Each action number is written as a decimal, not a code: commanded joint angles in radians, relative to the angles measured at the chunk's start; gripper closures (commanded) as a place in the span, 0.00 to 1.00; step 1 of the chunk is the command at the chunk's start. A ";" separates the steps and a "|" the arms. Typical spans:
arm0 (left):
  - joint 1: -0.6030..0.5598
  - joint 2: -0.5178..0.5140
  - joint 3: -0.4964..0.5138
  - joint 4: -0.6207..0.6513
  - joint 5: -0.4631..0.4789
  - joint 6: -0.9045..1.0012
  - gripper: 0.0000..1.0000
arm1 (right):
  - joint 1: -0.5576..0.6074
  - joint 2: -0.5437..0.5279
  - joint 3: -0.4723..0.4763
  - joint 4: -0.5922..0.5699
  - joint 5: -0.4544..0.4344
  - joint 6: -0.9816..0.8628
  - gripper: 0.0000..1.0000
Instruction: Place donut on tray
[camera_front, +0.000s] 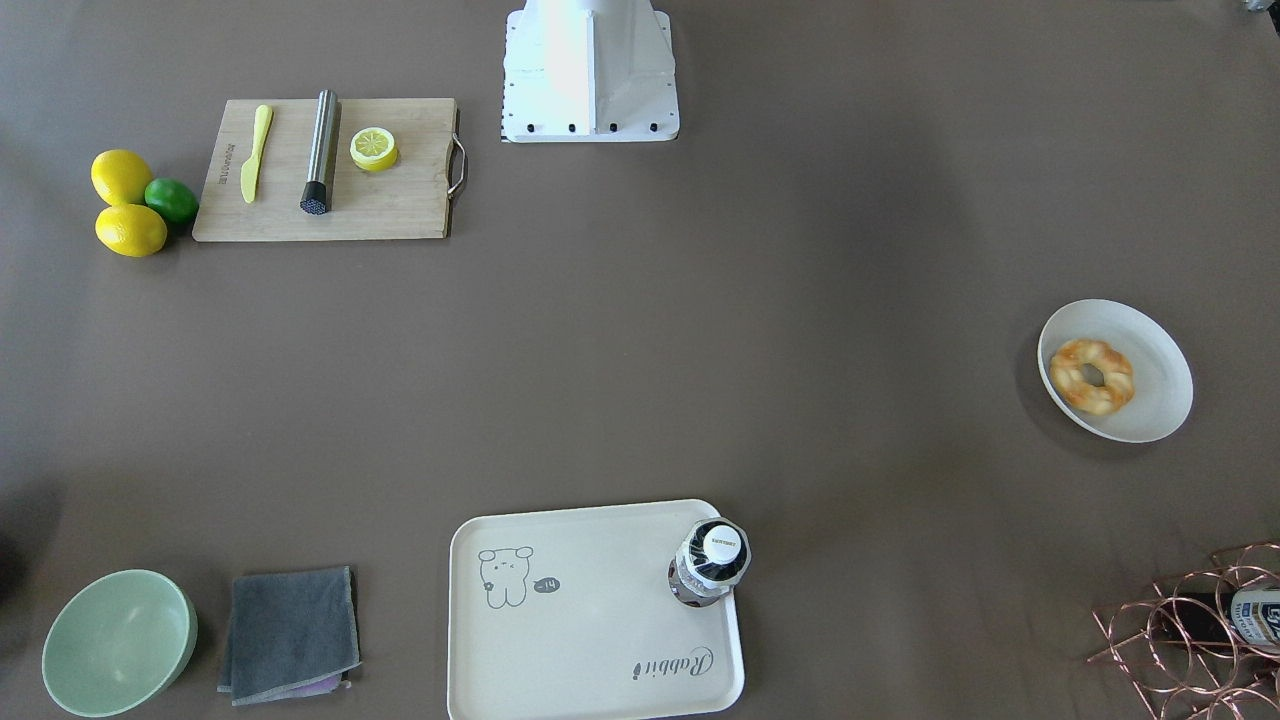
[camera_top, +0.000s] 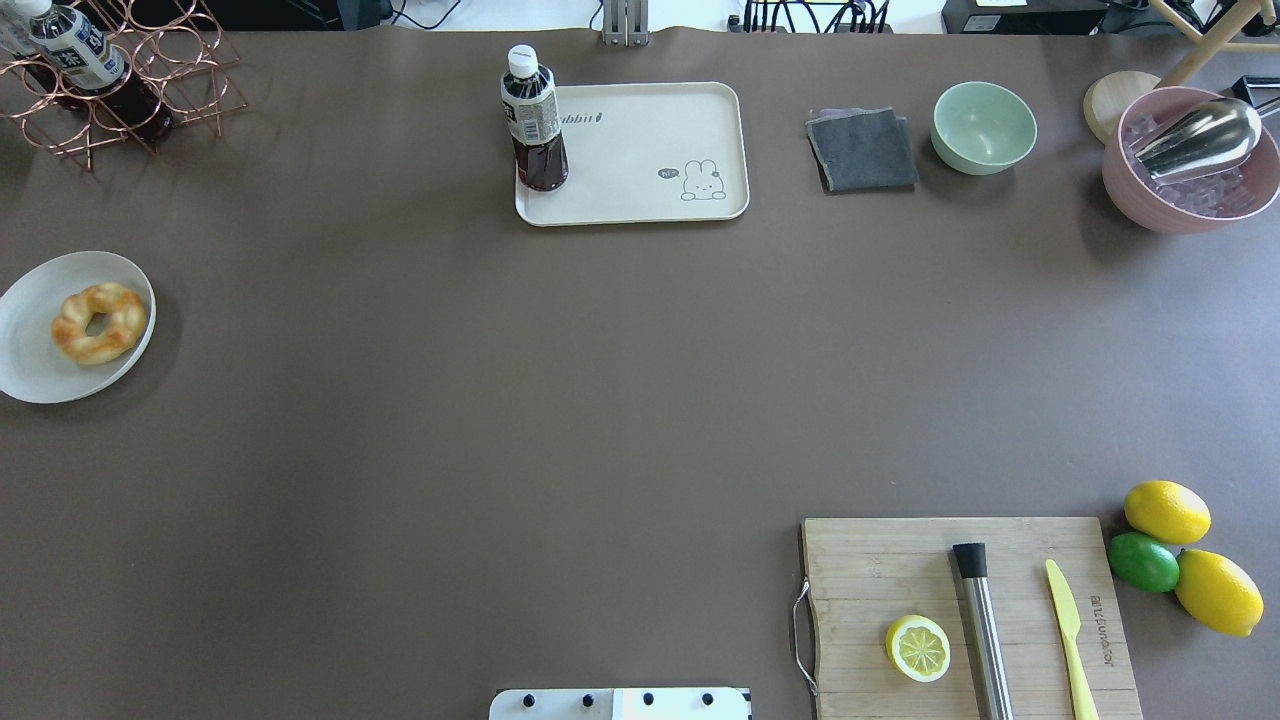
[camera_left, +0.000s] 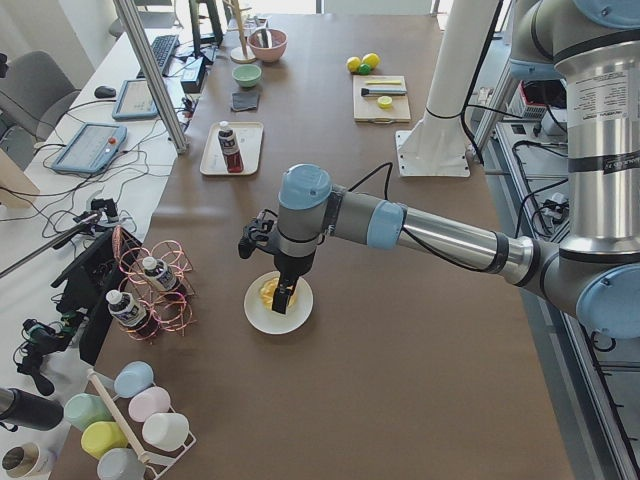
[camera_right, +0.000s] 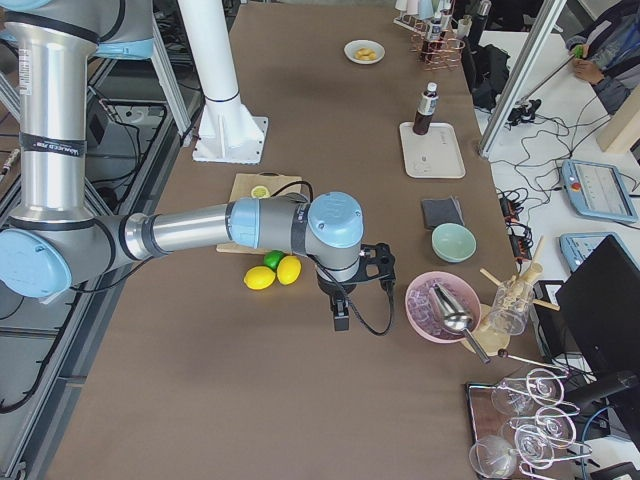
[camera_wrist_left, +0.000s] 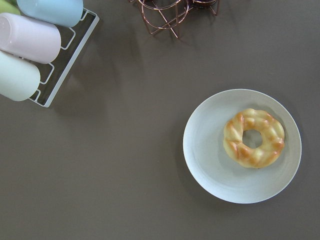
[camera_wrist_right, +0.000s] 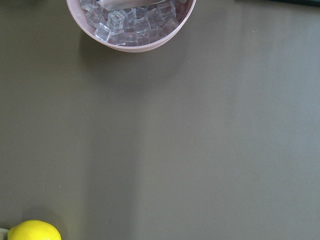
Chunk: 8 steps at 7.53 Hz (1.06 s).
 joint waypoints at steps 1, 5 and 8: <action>-0.001 0.015 0.013 0.000 0.007 0.007 0.02 | 0.002 -0.012 -0.002 0.001 0.007 -0.005 0.00; -0.016 0.065 0.013 -0.001 -0.041 -0.002 0.02 | 0.005 -0.046 -0.003 0.001 0.015 -0.001 0.00; -0.004 0.061 0.007 -0.068 -0.035 -0.134 0.02 | 0.022 -0.070 -0.005 0.001 0.015 -0.007 0.00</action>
